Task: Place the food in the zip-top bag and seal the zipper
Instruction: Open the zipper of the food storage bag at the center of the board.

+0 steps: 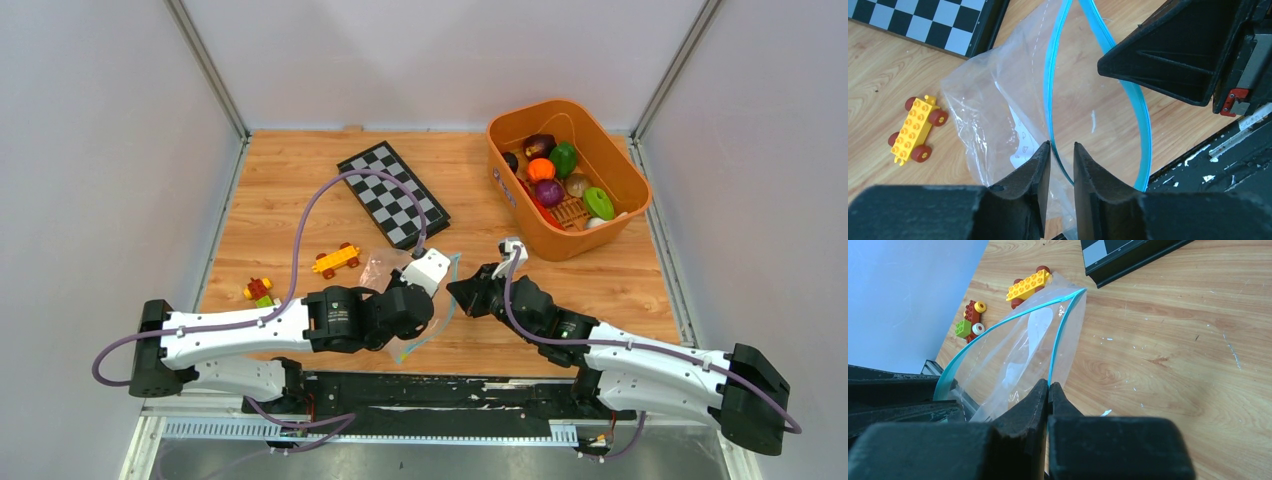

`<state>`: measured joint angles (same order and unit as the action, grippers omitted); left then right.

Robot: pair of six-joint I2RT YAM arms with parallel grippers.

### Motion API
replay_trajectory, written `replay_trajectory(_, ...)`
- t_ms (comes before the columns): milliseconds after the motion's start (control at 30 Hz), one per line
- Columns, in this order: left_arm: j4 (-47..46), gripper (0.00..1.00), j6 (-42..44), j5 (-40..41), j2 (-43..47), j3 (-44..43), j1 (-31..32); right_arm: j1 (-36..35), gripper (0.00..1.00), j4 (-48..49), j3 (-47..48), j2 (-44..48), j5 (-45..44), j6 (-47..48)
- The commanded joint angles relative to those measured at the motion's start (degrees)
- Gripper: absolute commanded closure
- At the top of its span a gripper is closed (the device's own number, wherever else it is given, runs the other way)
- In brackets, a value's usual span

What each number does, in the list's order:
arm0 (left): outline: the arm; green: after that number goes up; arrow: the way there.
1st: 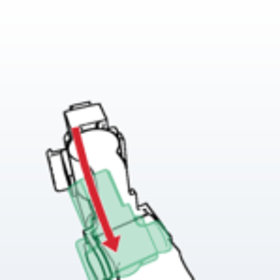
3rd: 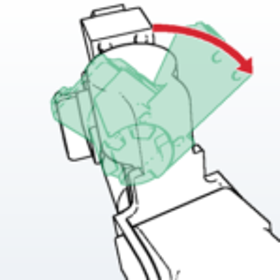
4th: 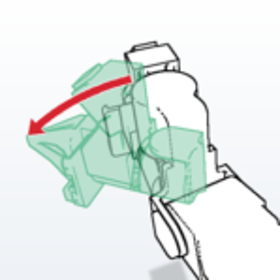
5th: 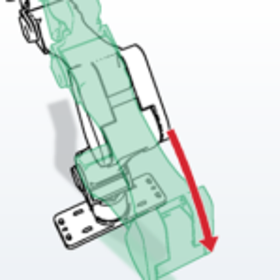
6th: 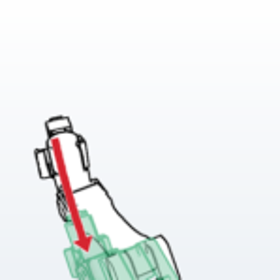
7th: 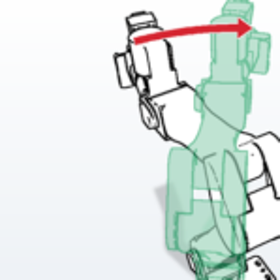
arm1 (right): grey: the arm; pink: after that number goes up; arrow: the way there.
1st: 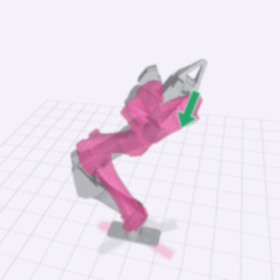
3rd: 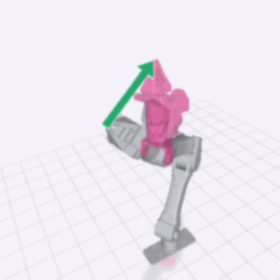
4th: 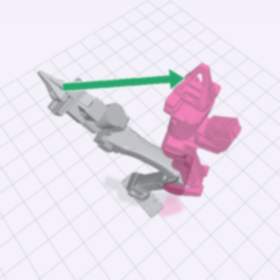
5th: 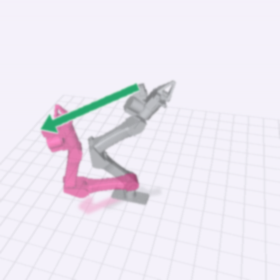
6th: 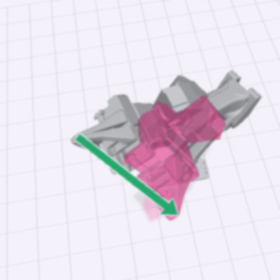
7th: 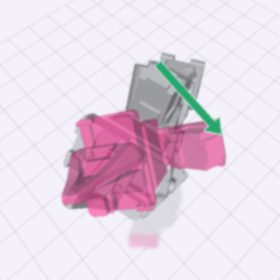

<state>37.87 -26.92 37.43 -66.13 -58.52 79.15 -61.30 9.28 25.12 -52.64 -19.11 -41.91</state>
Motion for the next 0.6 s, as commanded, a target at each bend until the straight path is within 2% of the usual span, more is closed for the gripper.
replay_trajectory(0,-1.66,0.72,-0.80,2.47,-0.14,0.24,0.30,0.35,1.00,0.96,0.49,0.13,0.36,1.06)
replay_trajectory(100,-1.57,0.80,-1.25,3.20,0.24,0.52,0.30,0.30,1.00,0.89,0.53,-0.25,0.51,1.37)
replay_trajectory(267,-0.65,1.00,-2.52,7.15,1.72,0.87,0.21,0.31,1.00,-3.47,1.89,-0.47,-1.56,2.92)
replay_trajectory(467,1.37,1.00,-6.55,12.84,5.37,1.81,-1.01,0.30,1.00,-16.92,5.73,1.22,-8.38,4.64)
replay_trajectory(567,-1.12,1.00,-5.93,11.25,6.62,2.60,-2.05,0.31,0.99,-17.07,6.86,2.45,-4.20,8.73)
